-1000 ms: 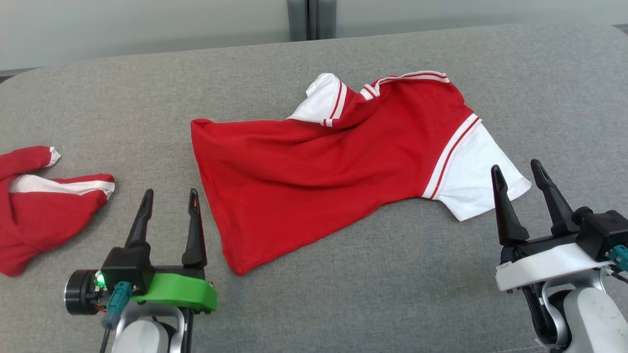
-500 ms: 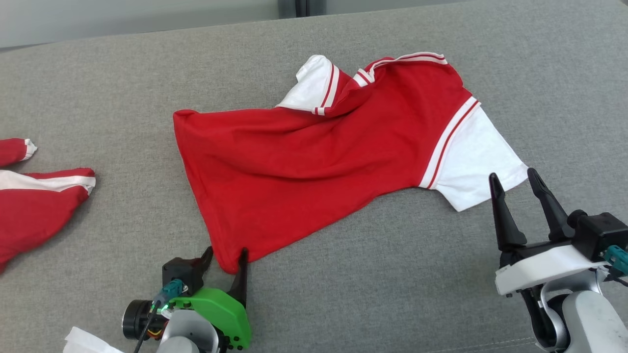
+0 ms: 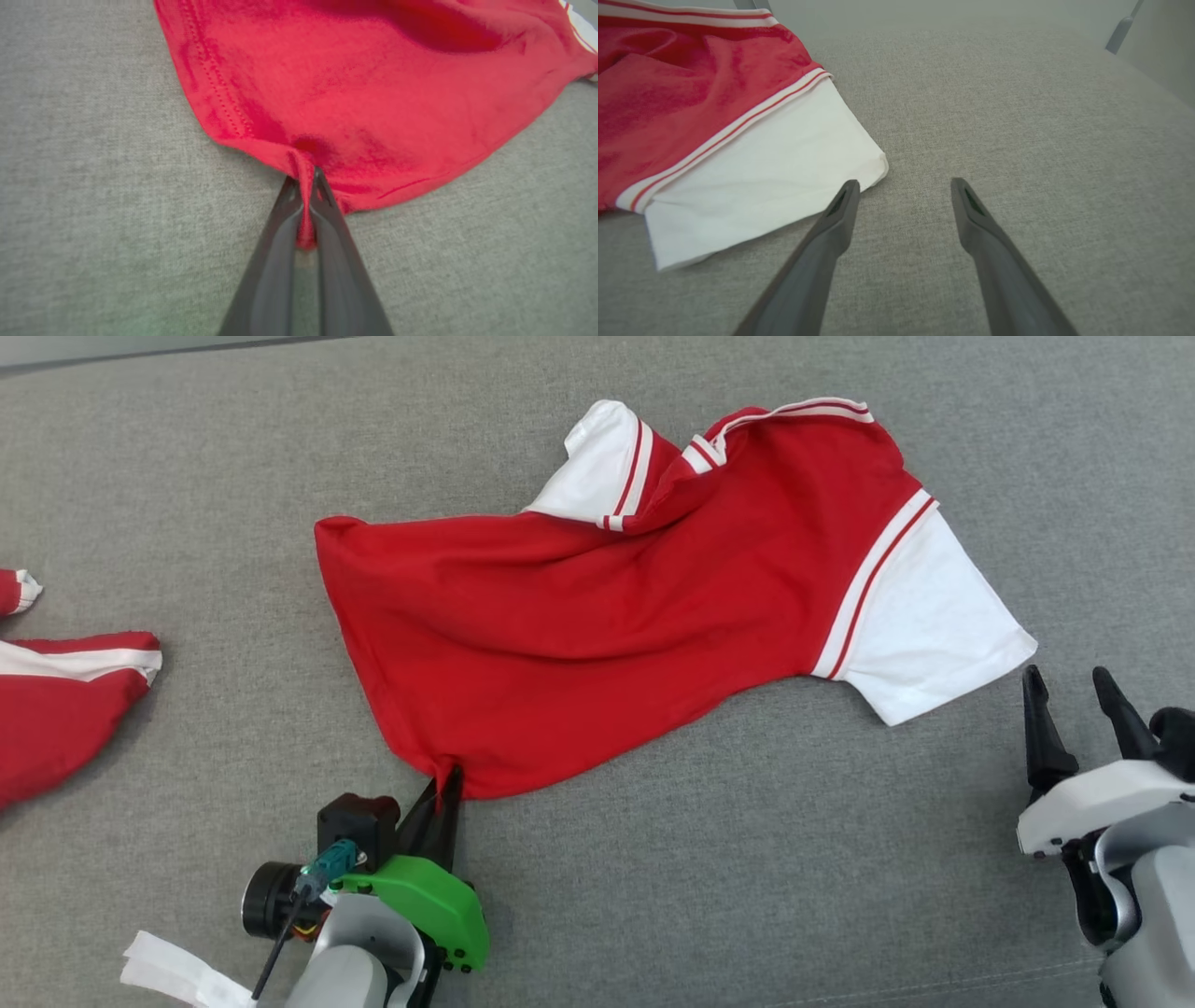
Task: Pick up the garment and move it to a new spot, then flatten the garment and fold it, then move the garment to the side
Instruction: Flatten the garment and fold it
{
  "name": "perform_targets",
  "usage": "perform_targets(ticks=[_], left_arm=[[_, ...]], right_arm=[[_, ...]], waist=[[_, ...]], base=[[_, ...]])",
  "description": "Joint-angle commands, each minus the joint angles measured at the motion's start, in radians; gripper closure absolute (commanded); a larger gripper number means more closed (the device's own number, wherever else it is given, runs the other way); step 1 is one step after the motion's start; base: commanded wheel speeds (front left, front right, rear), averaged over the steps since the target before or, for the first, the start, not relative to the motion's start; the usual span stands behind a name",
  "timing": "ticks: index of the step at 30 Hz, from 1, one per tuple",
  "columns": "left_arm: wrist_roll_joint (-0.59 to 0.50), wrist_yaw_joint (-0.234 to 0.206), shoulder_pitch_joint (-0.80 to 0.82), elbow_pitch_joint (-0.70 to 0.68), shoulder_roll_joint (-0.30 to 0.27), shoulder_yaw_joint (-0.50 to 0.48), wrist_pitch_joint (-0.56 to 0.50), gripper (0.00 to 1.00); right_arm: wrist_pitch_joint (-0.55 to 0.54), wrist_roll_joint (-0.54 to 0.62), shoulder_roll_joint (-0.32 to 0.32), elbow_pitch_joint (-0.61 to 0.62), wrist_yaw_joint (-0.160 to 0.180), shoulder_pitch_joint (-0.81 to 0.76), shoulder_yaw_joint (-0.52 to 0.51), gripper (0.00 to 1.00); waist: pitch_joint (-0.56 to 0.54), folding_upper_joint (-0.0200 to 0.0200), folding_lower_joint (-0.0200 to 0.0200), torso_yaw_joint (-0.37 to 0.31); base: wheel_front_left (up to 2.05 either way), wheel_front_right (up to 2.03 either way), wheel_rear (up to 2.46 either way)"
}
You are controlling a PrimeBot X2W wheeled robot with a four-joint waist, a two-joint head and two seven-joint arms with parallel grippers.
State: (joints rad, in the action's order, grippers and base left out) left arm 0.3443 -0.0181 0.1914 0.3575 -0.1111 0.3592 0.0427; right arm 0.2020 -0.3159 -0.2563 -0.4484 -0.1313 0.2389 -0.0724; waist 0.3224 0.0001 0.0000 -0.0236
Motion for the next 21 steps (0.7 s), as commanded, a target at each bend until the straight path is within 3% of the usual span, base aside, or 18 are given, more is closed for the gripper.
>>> perform_targets(ticks=[1,5,6,7,13,17,21], left_arm=[[-0.009,-0.011,0.012,0.006,-0.016,-0.002,-0.004,1.0],[-0.013,-0.016,0.022,-0.009,-0.024,-0.004,0.004,1.0],[-0.013,-0.016,0.024,-0.015,-0.023,-0.004,0.011,1.0],[-0.013,-0.017,0.025,-0.019,-0.021,-0.002,0.014,1.0],[-0.019,-0.029,0.022,-0.103,-0.021,-0.02,0.114,1.0],[-0.034,-0.048,0.012,-0.209,-0.05,-0.037,0.146,1.0],[-0.064,-0.067,0.018,-0.358,-0.091,-0.054,0.137,1.0]], right_arm=[[0.012,-0.011,-0.006,-0.028,0.001,0.041,0.011,0.0],[0.017,-0.03,-0.02,-0.134,0.001,0.122,0.045,0.0],[0.016,-0.035,-0.029,-0.168,0.001,0.14,0.048,0.54],[0.019,-0.039,-0.034,-0.19,0.001,0.149,0.049,1.0],[0.054,-0.077,-0.05,-0.191,0.001,0.127,0.039,1.0],[0.064,-0.058,-0.063,-0.039,0.001,0.098,-0.004,1.0],[0.063,-0.009,-0.057,0.196,0.001,0.053,-0.068,1.0]], waist=[[0.023,-0.0001,0.0,0.009],[0.038,-0.0001,0.0,0.014],[0.038,-0.0001,0.0,0.017],[0.037,-0.0001,0.0,0.023],[0.006,-0.0001,0.0,0.041],[-0.027,-0.0001,0.0,0.036],[-0.067,-0.0001,0.0,0.027]], base=[[0.0,0.0,0.0],[0.0,0.0,0.0],[0.0,0.0,0.0],[0.0,0.0,0.0],[0.0,0.0,0.0],[0.0,0.0,0.0],[0.0,0.0,0.0]])
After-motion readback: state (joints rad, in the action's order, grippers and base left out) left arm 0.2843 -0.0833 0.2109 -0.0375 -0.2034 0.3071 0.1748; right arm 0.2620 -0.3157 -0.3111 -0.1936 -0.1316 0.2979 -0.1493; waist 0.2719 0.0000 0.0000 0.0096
